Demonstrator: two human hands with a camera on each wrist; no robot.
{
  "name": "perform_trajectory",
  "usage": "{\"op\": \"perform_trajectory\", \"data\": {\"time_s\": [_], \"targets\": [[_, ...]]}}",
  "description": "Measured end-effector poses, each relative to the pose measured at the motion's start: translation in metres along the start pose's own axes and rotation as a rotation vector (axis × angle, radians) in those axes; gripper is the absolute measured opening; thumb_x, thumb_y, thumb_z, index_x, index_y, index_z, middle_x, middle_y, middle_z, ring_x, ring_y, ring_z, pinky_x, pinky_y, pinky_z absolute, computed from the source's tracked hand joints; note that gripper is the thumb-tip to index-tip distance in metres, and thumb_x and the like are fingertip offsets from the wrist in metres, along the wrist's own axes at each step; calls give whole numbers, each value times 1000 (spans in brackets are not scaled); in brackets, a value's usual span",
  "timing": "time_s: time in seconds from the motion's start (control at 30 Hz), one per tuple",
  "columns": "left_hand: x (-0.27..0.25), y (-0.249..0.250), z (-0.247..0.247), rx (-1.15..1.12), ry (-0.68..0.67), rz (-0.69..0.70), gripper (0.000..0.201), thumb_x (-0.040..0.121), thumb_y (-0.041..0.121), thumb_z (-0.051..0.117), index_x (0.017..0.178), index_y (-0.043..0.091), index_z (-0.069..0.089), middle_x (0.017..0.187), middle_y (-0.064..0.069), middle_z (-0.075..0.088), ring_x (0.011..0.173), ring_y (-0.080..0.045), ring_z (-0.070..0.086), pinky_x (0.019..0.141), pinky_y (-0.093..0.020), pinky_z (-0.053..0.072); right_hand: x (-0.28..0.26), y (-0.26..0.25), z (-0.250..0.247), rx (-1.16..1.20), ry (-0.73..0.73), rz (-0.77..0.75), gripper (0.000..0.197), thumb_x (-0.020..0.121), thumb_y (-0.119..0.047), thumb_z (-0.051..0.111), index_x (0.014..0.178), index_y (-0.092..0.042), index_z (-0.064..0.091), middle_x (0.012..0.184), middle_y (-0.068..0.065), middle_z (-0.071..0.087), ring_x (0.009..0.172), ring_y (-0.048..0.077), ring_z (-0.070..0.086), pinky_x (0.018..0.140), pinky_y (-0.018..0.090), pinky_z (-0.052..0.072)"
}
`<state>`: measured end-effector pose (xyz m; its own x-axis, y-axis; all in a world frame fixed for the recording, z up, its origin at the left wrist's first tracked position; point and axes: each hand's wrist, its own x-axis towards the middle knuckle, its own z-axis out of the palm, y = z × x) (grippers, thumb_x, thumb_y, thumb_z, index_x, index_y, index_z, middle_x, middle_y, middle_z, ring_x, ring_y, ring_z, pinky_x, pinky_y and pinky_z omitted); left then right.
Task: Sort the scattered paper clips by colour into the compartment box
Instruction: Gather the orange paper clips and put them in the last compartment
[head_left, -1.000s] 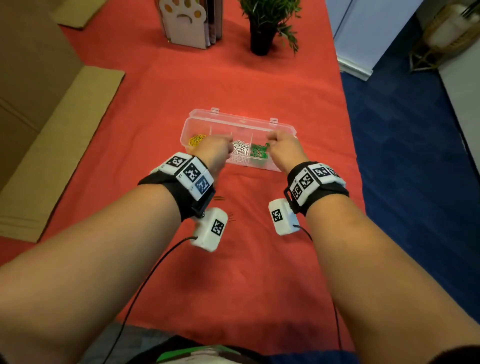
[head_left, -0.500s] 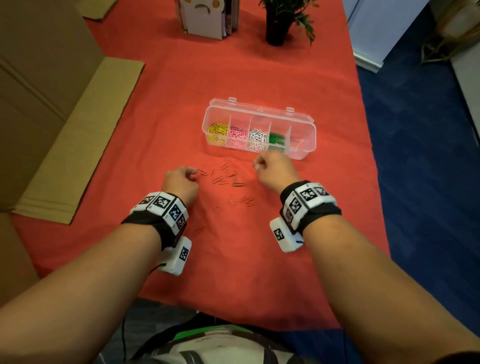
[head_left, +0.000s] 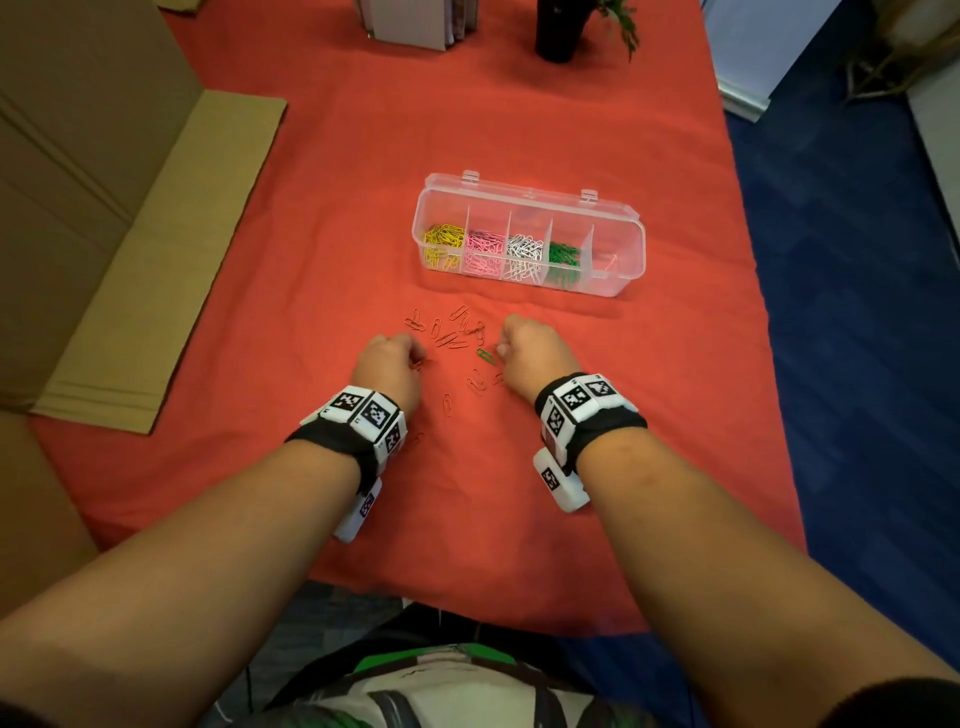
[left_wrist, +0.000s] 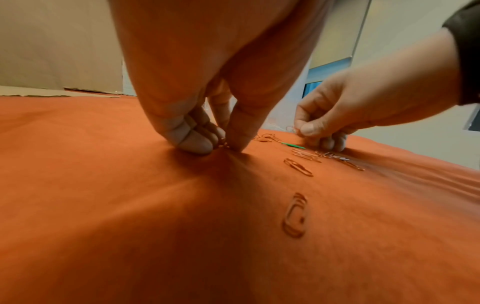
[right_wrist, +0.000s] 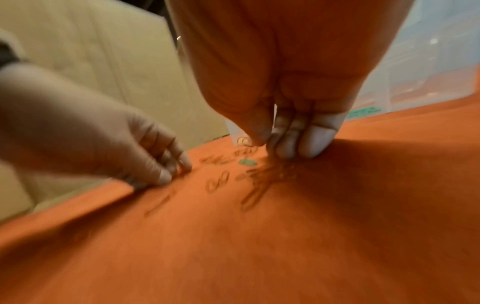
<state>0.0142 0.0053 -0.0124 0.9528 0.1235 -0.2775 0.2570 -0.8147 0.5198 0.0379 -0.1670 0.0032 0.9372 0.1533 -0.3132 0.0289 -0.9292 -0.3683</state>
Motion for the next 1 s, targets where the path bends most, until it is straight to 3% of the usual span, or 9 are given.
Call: {"op": "perform_trajectory", "data": {"time_s": [0.17,0.33,0.43,0.53,0.63,0.7,0.73,0.9,1.0], "targets": [[2,-1,-3,-57,10,-13,30,82,2,45,98,14,66,105,-14,65,96,-31,60,77,-26,42,-6,13,-11,19,92,149,18,88,-13,49,102,-6,56,110,18,60,101,35,60,81,36,48],[2,-1,-10,-163,-21,-118,28,86,5,45,101,16,66,98,-11,68,88,-32,62,73,-28,45,-6,-2,3,-67,118,36,19,87,-13,51,104,-6,55,110,14,48,100,36,57,79,40,48],[2,-5,-12,-236,-42,-142,27,84,5,53,105,17,66,88,0,61,83,-17,57,75,-22,42,-4,-17,12,-126,64,-13,24,87,-11,49,110,-4,53,112,15,50,103,36,56,81,42,49],[4,-7,-14,-389,-71,-173,25,86,6,55,104,17,68,84,2,62,78,-13,55,79,-23,44,-3,-25,15,-211,74,-47,29,88,-4,41,115,0,51,115,18,51,104,36,56,81,43,49],[7,-4,-18,-612,-150,-300,27,86,1,49,104,15,63,73,3,57,65,-11,52,63,-24,47,-1,-24,12,-240,30,-46,32,86,-3,40,116,2,50,118,19,52,106,36,57,83,42,49],[6,4,-24,-793,-195,-414,24,88,-2,39,88,15,57,69,0,50,60,-11,49,49,-20,46,2,-21,5,-178,-25,-9,33,85,-5,45,117,1,50,120,19,52,108,35,57,88,40,48],[4,7,-27,-893,-212,-464,27,88,-3,35,81,15,53,68,-1,47,59,-12,47,50,-20,45,4,-18,-2,-112,-20,25,31,86,-5,46,116,0,51,120,19,54,108,35,57,89,39,48],[5,15,-37,-1130,-301,-553,27,89,1,29,77,13,50,71,-4,49,63,-16,49,63,-27,45,16,3,-55,304,345,193,15,89,-2,43,94,-4,57,90,12,62,88,28,61,69,26,39],[6,19,-38,-1075,-326,-501,27,92,-3,34,82,16,51,73,-2,53,65,-12,54,57,-22,51,27,15,-87,280,492,231,16,89,-6,47,95,0,60,99,19,65,94,30,61,69,25,40]]}}
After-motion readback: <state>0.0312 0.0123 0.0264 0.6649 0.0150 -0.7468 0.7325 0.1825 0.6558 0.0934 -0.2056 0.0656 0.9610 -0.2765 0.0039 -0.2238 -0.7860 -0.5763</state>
